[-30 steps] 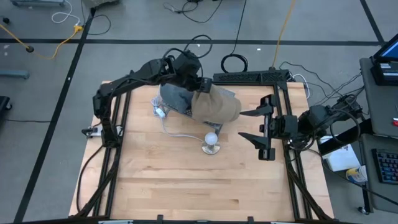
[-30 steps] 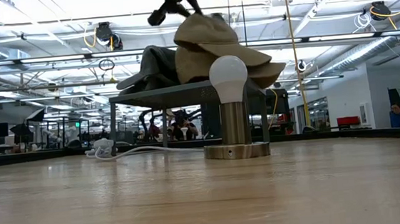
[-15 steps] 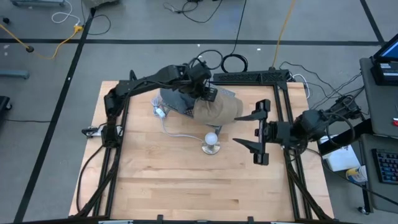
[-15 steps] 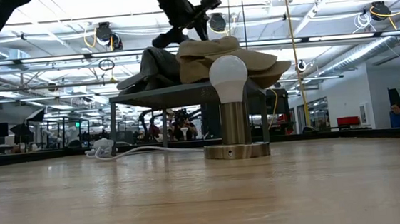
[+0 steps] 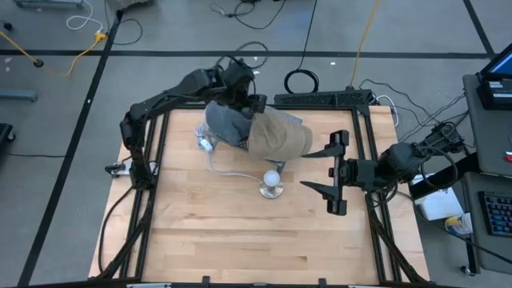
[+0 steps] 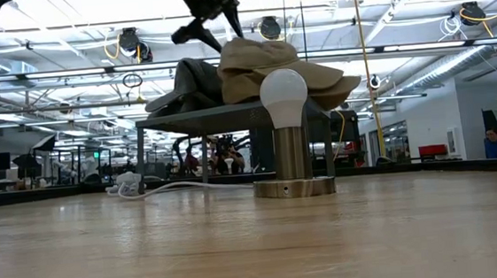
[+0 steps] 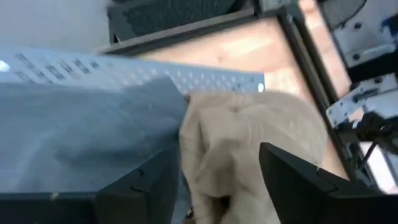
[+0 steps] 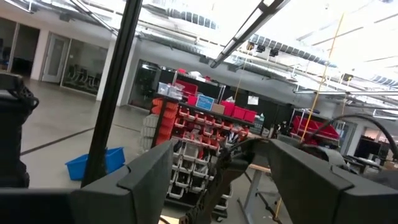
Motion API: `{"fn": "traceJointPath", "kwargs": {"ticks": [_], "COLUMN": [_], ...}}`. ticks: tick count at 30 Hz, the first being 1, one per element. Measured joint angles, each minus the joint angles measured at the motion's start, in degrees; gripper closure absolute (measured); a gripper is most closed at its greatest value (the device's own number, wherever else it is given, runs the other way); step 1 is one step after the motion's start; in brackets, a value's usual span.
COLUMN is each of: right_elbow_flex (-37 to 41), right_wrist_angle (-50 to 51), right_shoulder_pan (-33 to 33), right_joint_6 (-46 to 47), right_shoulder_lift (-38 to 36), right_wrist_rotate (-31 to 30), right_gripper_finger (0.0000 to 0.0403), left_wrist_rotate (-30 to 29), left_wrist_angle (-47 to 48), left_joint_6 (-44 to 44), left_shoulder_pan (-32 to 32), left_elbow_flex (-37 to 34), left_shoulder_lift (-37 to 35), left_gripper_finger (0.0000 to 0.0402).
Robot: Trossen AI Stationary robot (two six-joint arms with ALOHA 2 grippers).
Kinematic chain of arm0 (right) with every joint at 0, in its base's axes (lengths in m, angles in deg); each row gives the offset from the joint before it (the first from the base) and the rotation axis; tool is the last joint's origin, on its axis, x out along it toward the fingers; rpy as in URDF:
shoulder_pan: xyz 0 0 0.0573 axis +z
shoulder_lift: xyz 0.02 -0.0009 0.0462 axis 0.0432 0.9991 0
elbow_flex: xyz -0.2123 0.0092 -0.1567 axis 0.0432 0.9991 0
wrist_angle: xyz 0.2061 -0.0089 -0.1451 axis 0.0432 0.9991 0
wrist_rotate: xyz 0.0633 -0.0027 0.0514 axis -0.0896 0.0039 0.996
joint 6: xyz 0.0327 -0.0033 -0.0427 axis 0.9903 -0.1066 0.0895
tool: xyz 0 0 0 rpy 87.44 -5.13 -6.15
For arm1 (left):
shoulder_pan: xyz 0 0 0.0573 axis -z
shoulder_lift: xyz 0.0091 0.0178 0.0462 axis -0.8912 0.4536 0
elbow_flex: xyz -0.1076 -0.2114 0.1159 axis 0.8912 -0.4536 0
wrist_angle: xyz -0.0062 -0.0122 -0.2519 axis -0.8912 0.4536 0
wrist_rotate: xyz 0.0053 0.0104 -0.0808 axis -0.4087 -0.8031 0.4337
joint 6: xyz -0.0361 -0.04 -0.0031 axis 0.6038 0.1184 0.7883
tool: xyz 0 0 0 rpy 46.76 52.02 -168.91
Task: Pick & Place hat
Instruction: Stack the brown cap on top of the brown cap on the shelf, then return to Home Position
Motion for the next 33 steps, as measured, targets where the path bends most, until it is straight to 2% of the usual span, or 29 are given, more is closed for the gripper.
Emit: {"fn": "traceJointPath", "kwargs": {"ticks": [6, 13, 17, 21, 27, 33], "right_elbow_flex": [0.00, 0.00, 0.00, 1.32, 9.81, 21.94], "right_wrist_angle": [0.74, 5.11, 8.92, 10.71, 6.81, -7.16], "right_shoulder_pan": [-0.02, -0.02, -0.04, -0.09, -0.65, -0.39], "right_joint_6": [0.02, 0.48, 0.62, 5.73, 15.72, 17.61], "right_shoulder_lift": [0.00, -0.02, -0.04, -0.09, -0.09, -0.34], "right_wrist_rotate": [-0.48, -11.27, -16.57, -15.22, -13.58, -13.54], "right_gripper_finger": [0.0149, 0.0149, 0.0149, 0.0149, 0.0149, 0.0149], "left_wrist_rotate": [-0.84, 1.19, 1.18, 1.37, 2.22, 2.66], "left_wrist_angle": [0.26, 2.99, 3.39, 3.44, 4.53, 5.58], "left_joint_6": [-2.79, -9.12, -21.10, -28.91, -36.57, -42.01], "left_shoulder_pan": [-2.11, -1.71, 1.01, 4.49, 10.37, 14.66], "left_elbow_flex": [0.00, 0.00, 0.00, 0.04, 0.04, 0.04], "left_shoulder_lift": [-4.60, -12.10, -16.67, -20.72, -24.66, -27.74], "left_gripper_finger": [0.0156, 0.0139, 0.0136, 0.0141, 0.0151, 0.0150]}}
